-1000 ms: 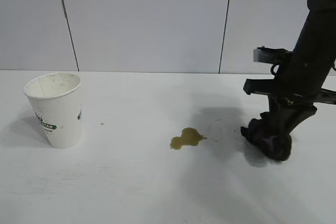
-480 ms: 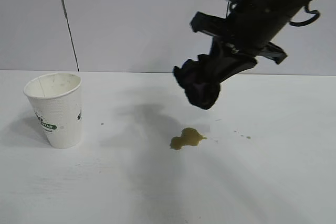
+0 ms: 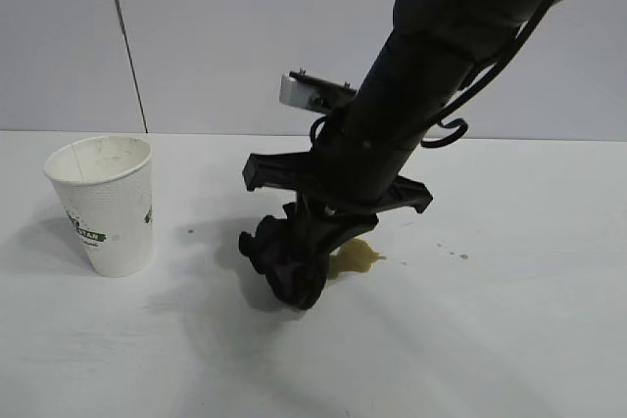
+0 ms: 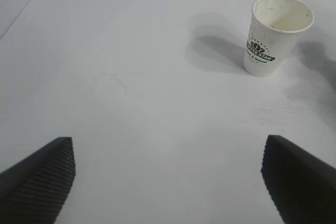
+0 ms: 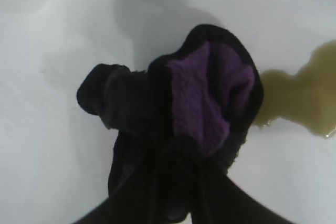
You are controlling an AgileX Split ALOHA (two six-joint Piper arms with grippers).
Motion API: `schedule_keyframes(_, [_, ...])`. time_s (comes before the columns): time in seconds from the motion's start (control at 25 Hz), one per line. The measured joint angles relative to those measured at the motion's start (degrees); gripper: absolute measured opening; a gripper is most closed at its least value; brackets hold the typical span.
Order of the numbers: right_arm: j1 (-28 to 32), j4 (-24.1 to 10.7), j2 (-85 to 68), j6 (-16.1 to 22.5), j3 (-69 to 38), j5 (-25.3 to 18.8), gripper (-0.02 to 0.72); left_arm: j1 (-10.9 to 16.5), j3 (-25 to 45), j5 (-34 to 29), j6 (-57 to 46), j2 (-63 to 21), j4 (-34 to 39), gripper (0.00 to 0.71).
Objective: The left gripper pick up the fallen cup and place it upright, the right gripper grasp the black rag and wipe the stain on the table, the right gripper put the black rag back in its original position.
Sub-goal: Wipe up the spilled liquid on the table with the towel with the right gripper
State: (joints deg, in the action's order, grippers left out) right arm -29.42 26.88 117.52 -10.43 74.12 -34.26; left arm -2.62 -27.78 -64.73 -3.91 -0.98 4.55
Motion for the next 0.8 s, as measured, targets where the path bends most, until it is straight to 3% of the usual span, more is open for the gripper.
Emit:
schedule_keyframes(0.16, [0.0,-1.1,0.9,0.9,0.3,0.7,0.074,0.0,0.1,0.0,0.0,0.0,0.0,0.694])
schedule_keyframes(0.48, [3.4,-13.1,1.0,8.8,3.0,-1.9,0.074,0.0,0.2,0.0,0.0,0.0,0.0,0.694])
schedule_keyframes(0.8, [6.3,-19.1,1.6,10.4,3.6,-4.9,0.074,0.0,0.2,0.0,0.0,0.0,0.0,0.694])
